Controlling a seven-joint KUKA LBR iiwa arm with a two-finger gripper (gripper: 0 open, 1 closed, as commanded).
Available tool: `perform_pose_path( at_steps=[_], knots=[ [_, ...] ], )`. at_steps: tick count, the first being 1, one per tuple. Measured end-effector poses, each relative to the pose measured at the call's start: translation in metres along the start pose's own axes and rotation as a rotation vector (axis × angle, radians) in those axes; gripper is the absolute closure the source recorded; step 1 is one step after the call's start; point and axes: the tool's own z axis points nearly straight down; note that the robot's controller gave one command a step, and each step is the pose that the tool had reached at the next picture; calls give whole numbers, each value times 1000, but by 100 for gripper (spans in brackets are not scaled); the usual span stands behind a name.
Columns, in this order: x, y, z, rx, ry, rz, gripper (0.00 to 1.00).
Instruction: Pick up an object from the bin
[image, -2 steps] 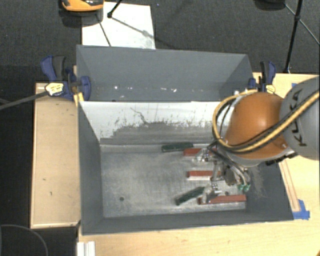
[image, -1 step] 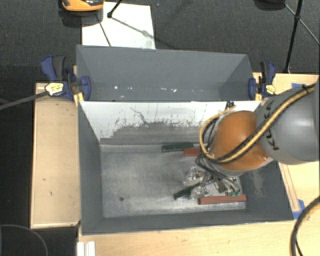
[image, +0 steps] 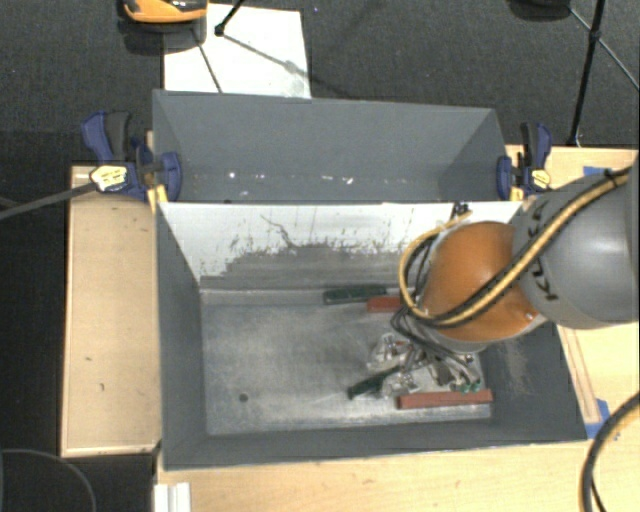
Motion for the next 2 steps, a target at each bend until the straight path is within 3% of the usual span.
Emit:
perform_pose_path(
  at_steps=[1, 2],
  knots=[
    [-2, -4, -45, -3, 9, 9, 100],
    [-10, 1, -169, -1, 2, 11, 100]
  ],
)
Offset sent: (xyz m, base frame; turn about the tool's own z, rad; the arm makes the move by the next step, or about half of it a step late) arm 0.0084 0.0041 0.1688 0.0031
